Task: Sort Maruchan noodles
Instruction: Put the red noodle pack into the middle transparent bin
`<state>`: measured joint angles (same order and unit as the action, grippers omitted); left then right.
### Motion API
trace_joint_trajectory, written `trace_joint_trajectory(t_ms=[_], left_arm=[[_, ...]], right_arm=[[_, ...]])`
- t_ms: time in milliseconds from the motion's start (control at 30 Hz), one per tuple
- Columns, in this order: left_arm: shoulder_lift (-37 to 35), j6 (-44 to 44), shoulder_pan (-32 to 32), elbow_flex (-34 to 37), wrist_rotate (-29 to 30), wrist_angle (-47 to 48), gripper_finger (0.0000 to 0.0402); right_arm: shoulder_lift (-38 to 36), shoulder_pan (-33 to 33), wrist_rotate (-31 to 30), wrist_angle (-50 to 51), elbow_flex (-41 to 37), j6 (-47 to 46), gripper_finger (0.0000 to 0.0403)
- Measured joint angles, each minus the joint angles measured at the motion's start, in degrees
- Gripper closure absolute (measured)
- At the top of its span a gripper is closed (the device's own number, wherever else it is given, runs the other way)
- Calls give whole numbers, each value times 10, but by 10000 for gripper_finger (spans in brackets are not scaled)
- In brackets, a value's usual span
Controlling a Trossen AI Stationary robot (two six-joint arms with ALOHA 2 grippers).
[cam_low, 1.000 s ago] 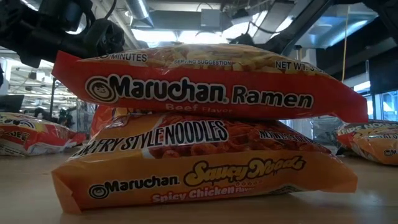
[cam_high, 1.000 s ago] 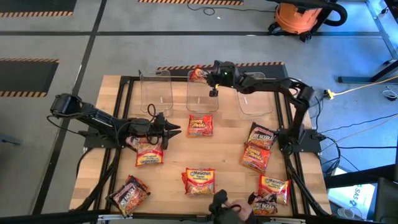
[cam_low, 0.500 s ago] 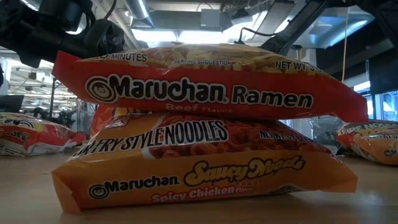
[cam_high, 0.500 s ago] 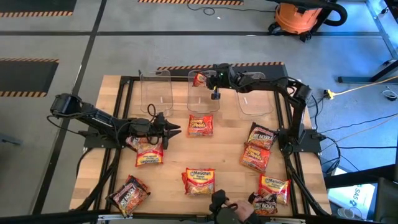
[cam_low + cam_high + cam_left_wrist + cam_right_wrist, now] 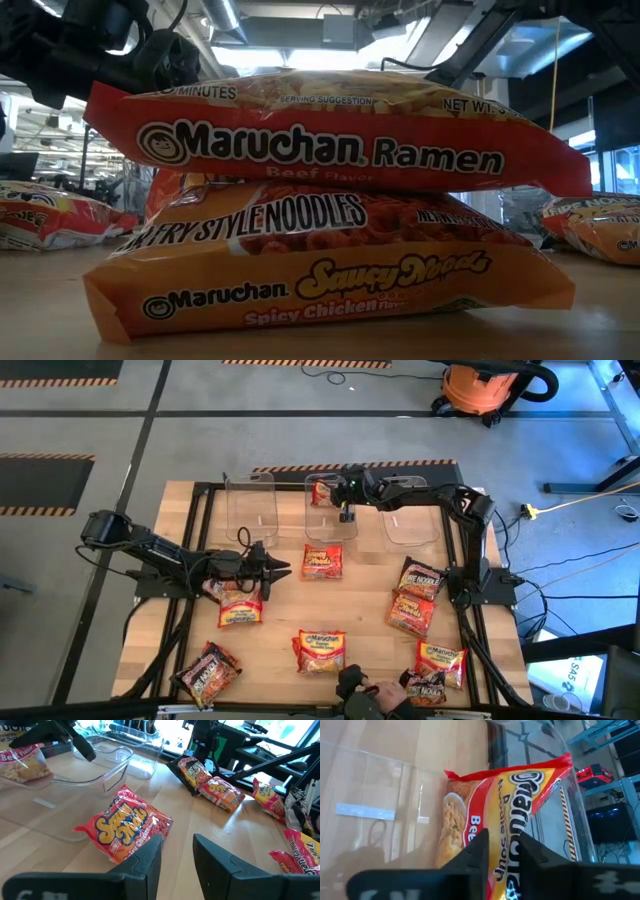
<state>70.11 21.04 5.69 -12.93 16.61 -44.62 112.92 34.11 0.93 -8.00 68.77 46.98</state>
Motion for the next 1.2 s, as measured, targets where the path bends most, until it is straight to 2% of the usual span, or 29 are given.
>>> trace_joint_trajectory(t_ms=[267, 433, 533, 733, 900, 1033, 1200], left_arm=[[0, 0, 0, 0, 0, 0, 296], [0, -1, 0, 0, 0, 0, 296], [0, -1, 0, 0, 0, 0, 296], [0, -2, 0, 0, 0, 0, 296], [0, -5, 0, 0, -13, 0, 296], [0, -32, 13, -12, -26, 1, 296], [0, -77, 47, -50, -32, 7, 296]], right_arm=[[0, -1, -32, -58, 0, 0, 287], [-26, -23, -113, -46, 0, 3, 279], [-69, -49, -130, -1, 0, 0, 282], [-196, -131, -95, 170, 0, -86, 283], [-270, -201, 5, 279, -3, -194, 283], [-296, -265, 60, 276, -47, -243, 283], [-298, -345, 63, 217, -119, -297, 283]])
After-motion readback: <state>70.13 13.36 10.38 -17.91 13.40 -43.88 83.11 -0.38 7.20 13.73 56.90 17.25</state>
